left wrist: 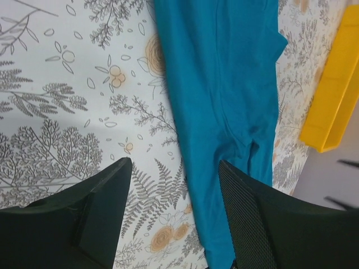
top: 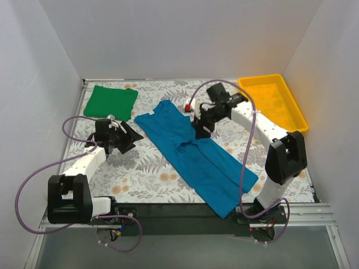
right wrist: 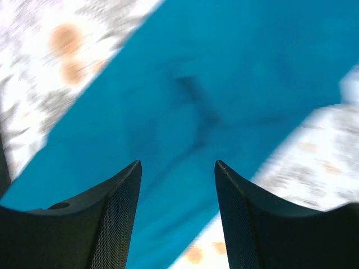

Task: Fold and stack the t-shirts
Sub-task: Fold the tshirt

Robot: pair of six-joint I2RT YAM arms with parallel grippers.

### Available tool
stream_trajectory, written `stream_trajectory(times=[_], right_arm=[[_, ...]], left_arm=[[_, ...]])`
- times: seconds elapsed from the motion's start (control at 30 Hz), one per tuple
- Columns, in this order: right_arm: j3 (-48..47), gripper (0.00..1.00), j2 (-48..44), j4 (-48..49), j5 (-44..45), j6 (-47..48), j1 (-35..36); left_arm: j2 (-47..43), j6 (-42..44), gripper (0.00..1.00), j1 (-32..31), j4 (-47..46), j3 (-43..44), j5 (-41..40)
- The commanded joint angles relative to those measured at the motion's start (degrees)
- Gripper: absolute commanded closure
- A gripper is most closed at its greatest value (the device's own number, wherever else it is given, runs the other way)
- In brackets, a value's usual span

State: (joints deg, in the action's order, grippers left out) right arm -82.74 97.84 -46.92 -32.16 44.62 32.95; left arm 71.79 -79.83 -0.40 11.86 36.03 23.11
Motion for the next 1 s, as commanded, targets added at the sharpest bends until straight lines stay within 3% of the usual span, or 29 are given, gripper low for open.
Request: stream_trajectory(times=[0.0,0.13,0.2,0.27,0.57,0.8,0.97], right_arm=[[-10.9,0.38,12.0,2.7,-8.9,-9.4,-9.1],[-25.3,0.37,26.1,8.0,-12.1,-26.7,-13.1],[-34.1,0.36,33.2,8.9,-9.7,-30.0,-13.2],[-37.1,0.36,36.4,12.2,-8.0,-35.0,-13.1],[-34.8,0.37,43.5,15.0,-9.9,-38.6,-12.8],[-30.3,0.44,44.8,16.1,-10.5,-40.0,-11.1],[-32.1,0.71,45.6,16.5,-6.3,-41.4,-11.6]], left_arm=[[4.0,-0.9,0.39,-0.6,-4.3,3.8,-1.5],[15.2,-1.7,0.44,-1.8,-5.4,9.0,-4.4],[18.2,-1.9,0.47,-2.1,-5.4,11.9,-5.4],[20.7,-1.9,0.48,-2.4,-5.4,13.8,-5.6],[16.5,-1.2,0.48,-2.8,-4.8,11.7,-6.7],[9.8,-1.8,0.48,-2.8,-4.3,6.6,-5.5],[5.2,-1.3,0.49,-2.8,-2.7,4.1,-6.1]])
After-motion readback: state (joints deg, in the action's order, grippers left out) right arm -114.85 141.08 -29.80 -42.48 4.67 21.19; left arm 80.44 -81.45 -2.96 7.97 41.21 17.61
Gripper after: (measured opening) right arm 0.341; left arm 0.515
